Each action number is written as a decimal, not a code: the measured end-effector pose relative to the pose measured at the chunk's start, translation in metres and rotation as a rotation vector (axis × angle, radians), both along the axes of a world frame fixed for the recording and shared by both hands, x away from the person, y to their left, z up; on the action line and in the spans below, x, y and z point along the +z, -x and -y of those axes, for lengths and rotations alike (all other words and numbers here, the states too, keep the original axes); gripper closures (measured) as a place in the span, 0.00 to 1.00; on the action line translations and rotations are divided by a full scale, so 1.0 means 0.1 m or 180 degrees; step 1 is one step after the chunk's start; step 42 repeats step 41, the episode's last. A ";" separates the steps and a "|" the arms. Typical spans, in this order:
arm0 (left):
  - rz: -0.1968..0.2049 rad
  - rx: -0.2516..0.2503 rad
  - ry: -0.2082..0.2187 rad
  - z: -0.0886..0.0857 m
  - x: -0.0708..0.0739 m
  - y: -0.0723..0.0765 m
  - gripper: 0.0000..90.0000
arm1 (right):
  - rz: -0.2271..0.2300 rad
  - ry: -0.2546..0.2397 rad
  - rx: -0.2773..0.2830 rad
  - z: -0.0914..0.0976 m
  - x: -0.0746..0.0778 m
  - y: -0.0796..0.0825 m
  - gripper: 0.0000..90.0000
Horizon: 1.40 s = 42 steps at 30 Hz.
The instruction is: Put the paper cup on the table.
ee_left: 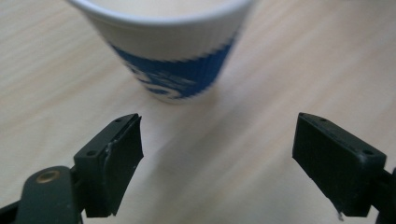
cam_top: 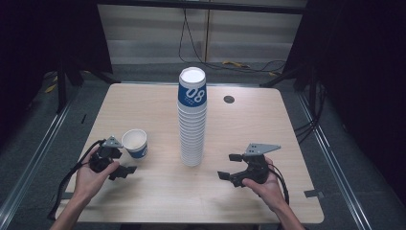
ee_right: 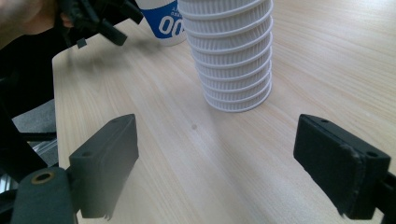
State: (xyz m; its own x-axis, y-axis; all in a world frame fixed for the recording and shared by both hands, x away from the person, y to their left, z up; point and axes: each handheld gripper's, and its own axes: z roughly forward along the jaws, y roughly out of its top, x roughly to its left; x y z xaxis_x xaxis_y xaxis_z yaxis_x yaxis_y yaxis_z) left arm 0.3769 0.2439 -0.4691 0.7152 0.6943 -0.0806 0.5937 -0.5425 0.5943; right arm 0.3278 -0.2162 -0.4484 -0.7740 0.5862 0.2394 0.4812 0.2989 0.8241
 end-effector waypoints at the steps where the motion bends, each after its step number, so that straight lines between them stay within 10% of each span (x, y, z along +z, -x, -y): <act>1: 0.0026 -0.0024 0.0001 0.02 0.00 0.04 0.19 | 0.0004 -0.0002 0.0001 0.00 0.00 0.00 0.15; 13: 0.0229 -0.0235 0.0242 0.20 0.03 0.40 0.18 | 0.0036 0.0020 -0.0017 -0.01 0.00 0.01 0.15; 22: 0.0455 -0.0100 0.0474 0.35 -0.04 0.47 0.18 | 0.0044 0.0023 -0.0096 -0.01 -0.02 0.04 0.16; 42: 0.0479 -0.0366 0.0963 0.91 -0.28 0.54 0.18 | 0.0207 0.0166 -0.0522 -0.05 -0.15 0.20 0.15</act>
